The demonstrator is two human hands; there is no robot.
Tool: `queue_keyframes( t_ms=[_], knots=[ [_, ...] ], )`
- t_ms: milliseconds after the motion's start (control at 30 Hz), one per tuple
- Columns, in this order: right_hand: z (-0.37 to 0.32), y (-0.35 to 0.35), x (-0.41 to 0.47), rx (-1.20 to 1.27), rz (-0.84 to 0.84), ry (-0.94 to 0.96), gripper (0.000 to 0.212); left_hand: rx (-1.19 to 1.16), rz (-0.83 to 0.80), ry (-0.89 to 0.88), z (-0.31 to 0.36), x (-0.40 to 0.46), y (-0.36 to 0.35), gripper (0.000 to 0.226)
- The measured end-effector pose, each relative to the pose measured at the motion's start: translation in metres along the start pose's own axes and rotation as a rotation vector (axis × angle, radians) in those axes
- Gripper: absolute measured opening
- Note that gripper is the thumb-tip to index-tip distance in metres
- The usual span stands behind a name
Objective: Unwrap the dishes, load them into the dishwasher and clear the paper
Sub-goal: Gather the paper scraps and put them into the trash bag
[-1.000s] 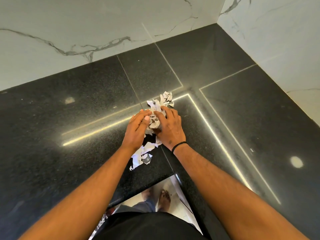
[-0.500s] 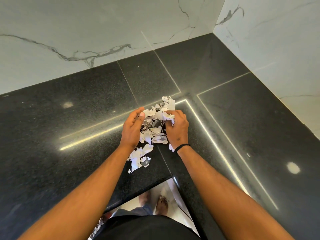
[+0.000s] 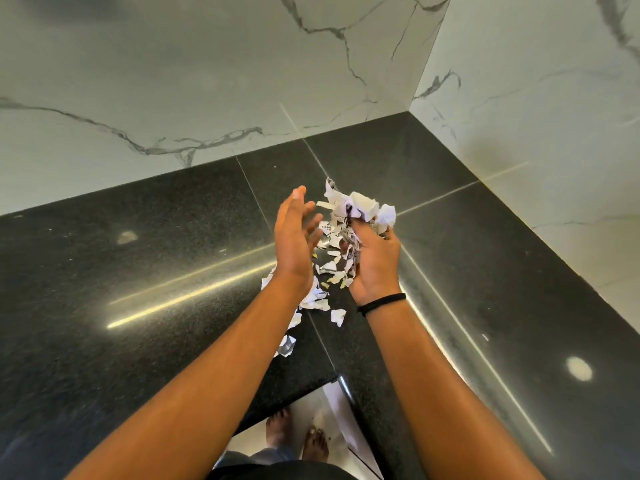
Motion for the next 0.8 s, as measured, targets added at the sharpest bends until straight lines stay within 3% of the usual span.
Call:
queue_keyframes(
  t_ms=[167,267,533,800],
  knots=[
    [-0.017,-0.013,-0.020,0.066,-0.176,-0.116,0.029,-0.367,-0.237,0.180,0.007,-0.006,-0.018,0.067],
    [-0.019,-0.010,-0.027,0.056,-0.203,-0.136,0.041,-0.474,-0.274,0.195,0.012,-0.013,-0.022,0.070],
    [-0.019,-0.003,-0.049,0.103,-0.051,-0.028,0.035,-0.532,-0.079,0.123,0.015,-0.044,-0.028,0.041],
    [-0.004,-0.027,-0.077,0.131,0.005,0.043,0.024,-0.714,0.047,0.111,0.028,-0.075,-0.002,0.033]
  ],
)
Point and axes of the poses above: each hand's wrist, its own x-axis towards the middle knuckle, its own y-axis out of the back of the hand, z = x × y, the point moved 4 cm from there along x, towards the middle knuckle, and after that the axes turned 10 degrees about x, right-handed, at the moved point
